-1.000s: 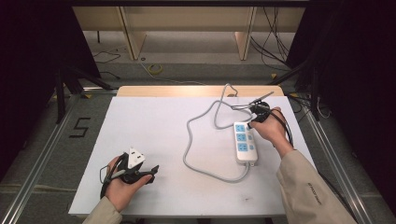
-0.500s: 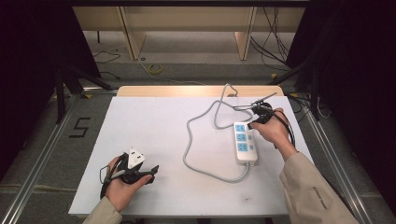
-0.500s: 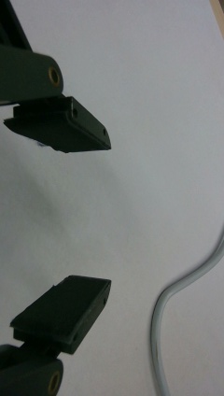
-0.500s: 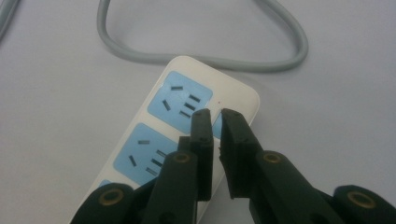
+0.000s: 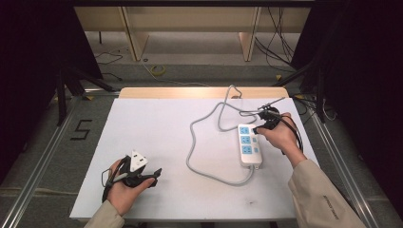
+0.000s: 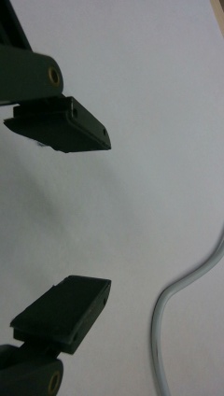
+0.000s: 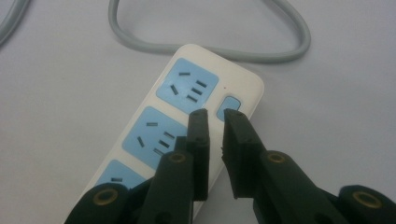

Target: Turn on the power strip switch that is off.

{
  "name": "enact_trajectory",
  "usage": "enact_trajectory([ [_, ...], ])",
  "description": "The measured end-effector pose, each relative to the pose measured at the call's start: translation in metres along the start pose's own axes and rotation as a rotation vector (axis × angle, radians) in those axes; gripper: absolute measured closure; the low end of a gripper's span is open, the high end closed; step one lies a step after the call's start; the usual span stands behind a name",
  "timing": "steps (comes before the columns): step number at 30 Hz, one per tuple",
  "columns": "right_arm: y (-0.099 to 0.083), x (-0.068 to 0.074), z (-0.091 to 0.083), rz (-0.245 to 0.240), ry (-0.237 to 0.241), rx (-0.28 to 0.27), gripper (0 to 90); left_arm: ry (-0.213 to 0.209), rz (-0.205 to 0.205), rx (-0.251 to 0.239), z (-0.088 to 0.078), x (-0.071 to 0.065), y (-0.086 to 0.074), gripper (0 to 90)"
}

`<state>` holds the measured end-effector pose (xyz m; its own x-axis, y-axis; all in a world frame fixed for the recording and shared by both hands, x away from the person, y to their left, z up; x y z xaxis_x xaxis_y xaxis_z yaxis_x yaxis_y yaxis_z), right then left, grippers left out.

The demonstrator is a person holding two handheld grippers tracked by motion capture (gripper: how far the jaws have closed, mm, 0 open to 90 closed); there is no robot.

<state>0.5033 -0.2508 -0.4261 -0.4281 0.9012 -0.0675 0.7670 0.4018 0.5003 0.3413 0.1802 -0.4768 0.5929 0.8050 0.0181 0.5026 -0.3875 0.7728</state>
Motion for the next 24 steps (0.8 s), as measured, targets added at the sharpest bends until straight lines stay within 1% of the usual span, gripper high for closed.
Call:
enact_trajectory([
  [5, -0.007, 0.002, -0.005, -0.007, 0.006, -0.016, 79.1, 0.0, 0.0, 0.001, 0.0, 0.0, 0.0, 27.2],
  [11, -0.017, 0.004, -0.013, -0.017, 0.02, -0.047, 75.5, 0.001, -0.001, 0.001, 0.0, 0.0, 0.0, 27.2],
  [12, -0.019, 0.004, -0.014, -0.025, 0.021, -0.051, 74.9, 0.001, -0.001, 0.002, 0.0, 0.0, 0.0, 27.2],
  [24, -0.041, 0.007, -0.026, -0.011, 0.041, -0.112, 65.7, 0.001, -0.001, 0.003, 0.0, 0.0, 0.0, 27.2],
])
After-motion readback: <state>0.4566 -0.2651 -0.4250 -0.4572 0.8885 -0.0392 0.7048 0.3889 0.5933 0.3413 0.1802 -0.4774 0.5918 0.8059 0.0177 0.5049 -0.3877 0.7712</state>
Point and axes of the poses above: each handheld gripper's, and its own axes: z roughly forward along the jaws, y roughly out of its top, x roughly to its left, the point moved 1 cm from there along z, roughly forward along the jaws, and after that the axes turned 7 degrees about -y, right-handed, at the moved point
